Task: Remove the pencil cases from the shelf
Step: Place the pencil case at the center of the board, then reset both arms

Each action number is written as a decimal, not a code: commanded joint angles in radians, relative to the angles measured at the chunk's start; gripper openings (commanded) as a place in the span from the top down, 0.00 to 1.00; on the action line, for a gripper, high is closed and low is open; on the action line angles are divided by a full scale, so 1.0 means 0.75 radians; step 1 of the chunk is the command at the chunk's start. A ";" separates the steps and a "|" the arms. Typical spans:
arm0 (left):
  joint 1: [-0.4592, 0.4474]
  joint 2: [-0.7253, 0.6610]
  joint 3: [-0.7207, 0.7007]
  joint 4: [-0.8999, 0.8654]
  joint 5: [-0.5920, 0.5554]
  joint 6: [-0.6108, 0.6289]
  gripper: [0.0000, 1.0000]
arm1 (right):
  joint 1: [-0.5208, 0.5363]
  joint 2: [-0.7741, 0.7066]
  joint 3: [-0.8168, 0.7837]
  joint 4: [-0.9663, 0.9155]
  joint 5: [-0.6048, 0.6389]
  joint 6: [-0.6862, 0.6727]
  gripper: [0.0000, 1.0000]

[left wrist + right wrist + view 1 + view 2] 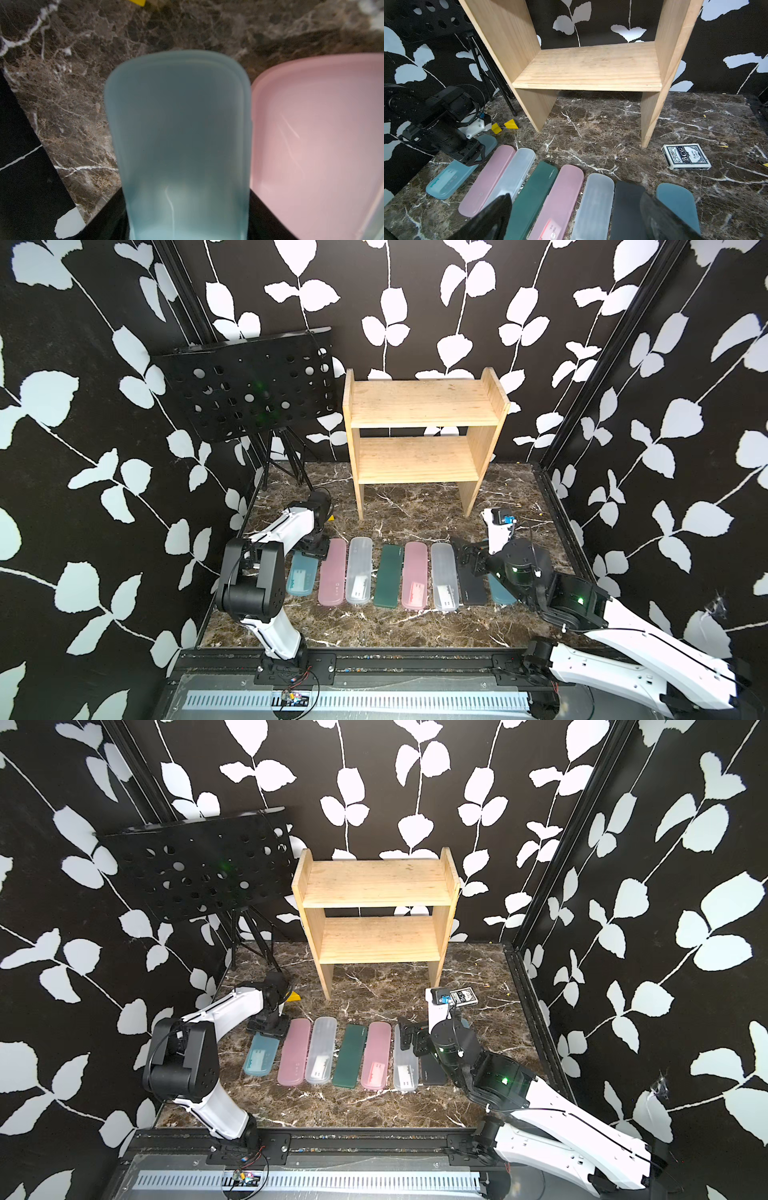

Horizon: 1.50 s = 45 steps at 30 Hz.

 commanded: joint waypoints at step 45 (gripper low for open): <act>0.027 -0.597 -0.714 1.545 -0.072 0.125 0.01 | -0.715 0.225 0.176 -0.043 -0.111 -0.226 0.01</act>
